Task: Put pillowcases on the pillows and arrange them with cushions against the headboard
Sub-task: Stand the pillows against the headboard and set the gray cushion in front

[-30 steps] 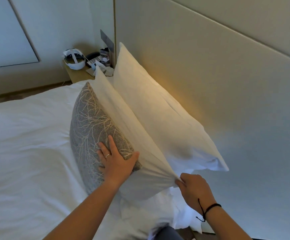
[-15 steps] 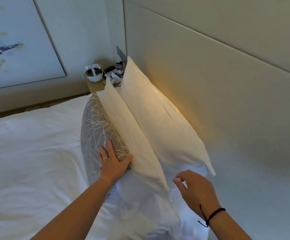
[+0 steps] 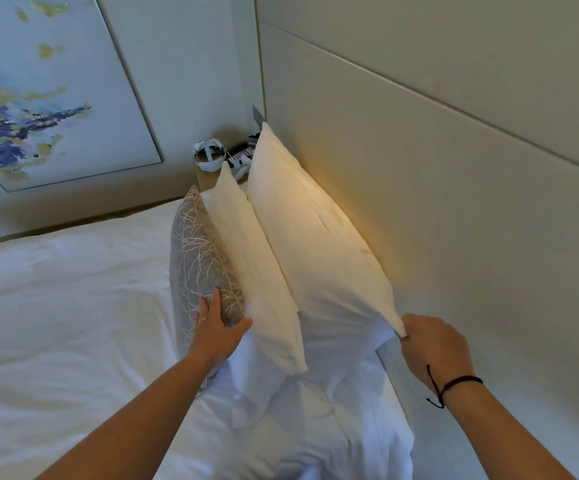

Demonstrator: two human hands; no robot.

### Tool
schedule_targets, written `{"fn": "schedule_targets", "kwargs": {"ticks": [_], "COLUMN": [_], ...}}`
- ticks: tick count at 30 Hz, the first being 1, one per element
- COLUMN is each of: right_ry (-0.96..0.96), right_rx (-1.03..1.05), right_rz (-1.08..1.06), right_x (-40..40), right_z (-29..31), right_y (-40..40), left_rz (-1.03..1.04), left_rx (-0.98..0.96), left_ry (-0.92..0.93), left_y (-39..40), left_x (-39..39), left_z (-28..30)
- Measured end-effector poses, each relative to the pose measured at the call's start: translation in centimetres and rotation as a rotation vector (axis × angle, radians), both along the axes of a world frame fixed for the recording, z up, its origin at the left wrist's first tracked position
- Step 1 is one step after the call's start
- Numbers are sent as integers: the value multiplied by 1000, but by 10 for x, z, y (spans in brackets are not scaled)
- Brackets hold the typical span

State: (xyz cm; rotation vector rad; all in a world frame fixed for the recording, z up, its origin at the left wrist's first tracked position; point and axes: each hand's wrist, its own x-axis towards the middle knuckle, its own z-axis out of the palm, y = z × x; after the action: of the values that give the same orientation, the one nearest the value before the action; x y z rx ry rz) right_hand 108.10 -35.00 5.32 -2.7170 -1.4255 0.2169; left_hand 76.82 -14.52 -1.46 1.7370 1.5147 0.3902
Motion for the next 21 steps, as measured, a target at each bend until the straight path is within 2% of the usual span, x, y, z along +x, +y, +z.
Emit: {"fn": "schedule_targets", "kwargs": {"ticks": [7,13,16,18,21], "right_ry": [230,298,439,525,648], "right_rx": [137,287,338,284,134], "right_rz": [-104,-155,-212,-234,-275], "right_x": [7,1,-11,-20,-34], "right_z": [-23,-32,-41,-56,-81], "right_y": [-4,-15,-30,-45,-73], "left_rz": [0,27,49,-41,-327], "left_rx": [-8,15,66,104,27], "left_ry": [48,10,40,40,43], "left_y": [-7,-27,-54,-82,-123], "left_x": [3,2,10,19,36], "left_z": [-1,-4,-4,-7,-13]}}
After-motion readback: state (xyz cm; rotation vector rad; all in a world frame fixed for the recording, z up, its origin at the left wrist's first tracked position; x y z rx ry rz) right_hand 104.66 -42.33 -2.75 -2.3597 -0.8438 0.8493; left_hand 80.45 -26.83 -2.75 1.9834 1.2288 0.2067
